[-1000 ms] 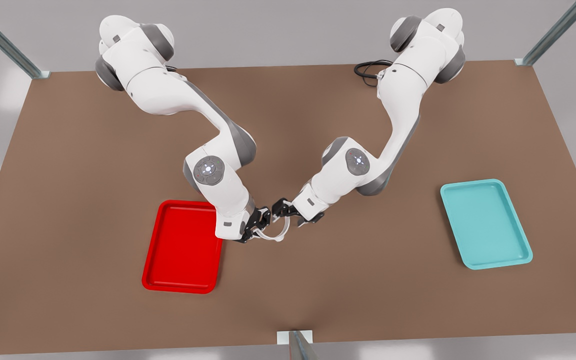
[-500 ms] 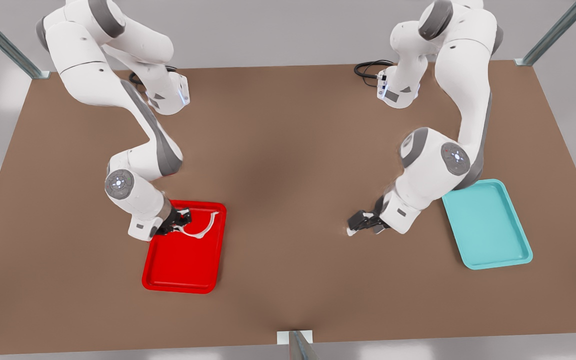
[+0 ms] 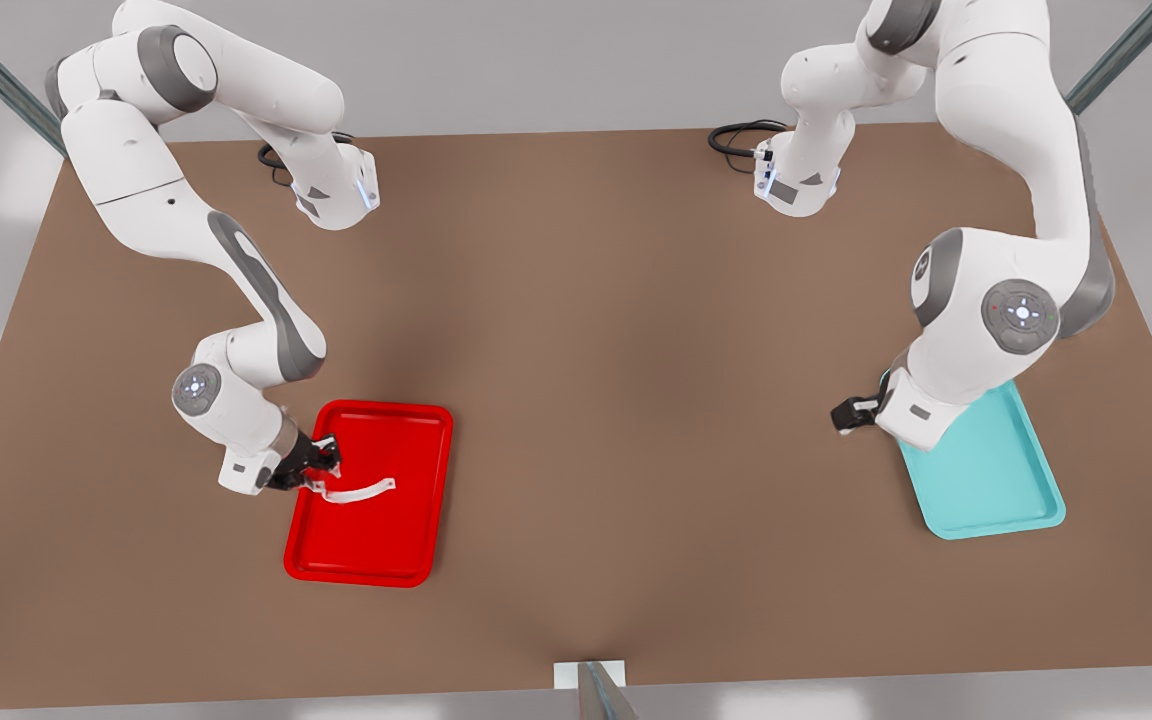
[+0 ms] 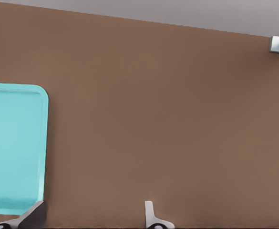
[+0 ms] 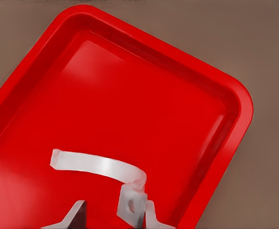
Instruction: Take the drainage pipe clamp from the left arm, pass it to the right arm, and place it in the plate on the right side
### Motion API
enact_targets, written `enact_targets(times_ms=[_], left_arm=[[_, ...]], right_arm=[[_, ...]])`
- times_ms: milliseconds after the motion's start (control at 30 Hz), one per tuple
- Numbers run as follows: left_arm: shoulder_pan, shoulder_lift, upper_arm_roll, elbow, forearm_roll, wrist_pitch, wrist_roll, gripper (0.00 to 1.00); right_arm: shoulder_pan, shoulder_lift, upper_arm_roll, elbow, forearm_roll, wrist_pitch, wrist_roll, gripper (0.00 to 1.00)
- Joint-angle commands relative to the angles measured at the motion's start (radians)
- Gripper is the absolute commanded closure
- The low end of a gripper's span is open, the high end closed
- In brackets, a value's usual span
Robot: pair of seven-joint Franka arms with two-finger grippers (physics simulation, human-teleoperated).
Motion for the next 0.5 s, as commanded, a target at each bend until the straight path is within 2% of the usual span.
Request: enact_targets(times_ms=[0, 67, 133, 200, 267, 333, 367, 400, 433, 467], left_arm=[[-0.007, -0.041, 0.014, -0.056, 0.004, -0.022, 0.096, 0.00], [-0.012, -0.046, 0.014, -0.056, 0.004, -0.023, 0.092, 0.00], [-0.030, -0.077, 0.025, -0.060, 0.004, -0.058, 0.101, 0.00], [-0.136, -0.109, 0.153, -0.060, -0.067, -0.106, 0.196, 0.00], [-0.150, -0.109, 0.169, -0.057, -0.073, -0.117, 0.247, 0.00], [-0.148, -0.103, 0.169, -0.050, -0.073, -0.129, 0.268, 0.00], [-0.148, -0.103, 0.167, -0.050, -0.073, -0.129, 0.271, 0.00], [-0.147, -0.101, 0.167, -0.048, -0.071, -0.129, 0.271, 0.00], [-0.145, -0.101, 0.166, -0.048, -0.068, -0.129, 0.271, 0.00], [-0.147, -0.098, 0.166, -0.039, -0.067, -0.129, 0.270, 0.00]], right_arm=[[0.001, -0.006, 0.003, -0.001, 0.008, 0.029, -0.126, 0.00], [0.006, -0.067, 0.012, 0.047, 0.007, -0.136, -0.059, 0.00], [0.003, -0.147, 0.041, 0.178, 0.007, -0.449, 0.068, 0.00], [0.010, -0.147, 0.073, 0.499, 0.007, -0.849, 0.085, 0.00], [0.004, -0.167, 0.093, 0.735, 0.002, -1.103, 0.099, 0.00], [-0.023, -0.210, 0.088, 0.760, 0.008, -1.104, 0.124, 0.00], [-0.005, -0.308, 0.075, 0.699, 0.025, -1.111, 0.171, 0.00], [0.087, -0.357, -0.026, 0.656, 0.028, -1.112, 0.208, 0.00], [0.263, -0.434, -0.244, 0.591, 0.109, -1.127, 0.236, 0.00], [0.337, -0.486, -0.332, 0.518, 0.120, -1.124, 0.257, 0.02]])
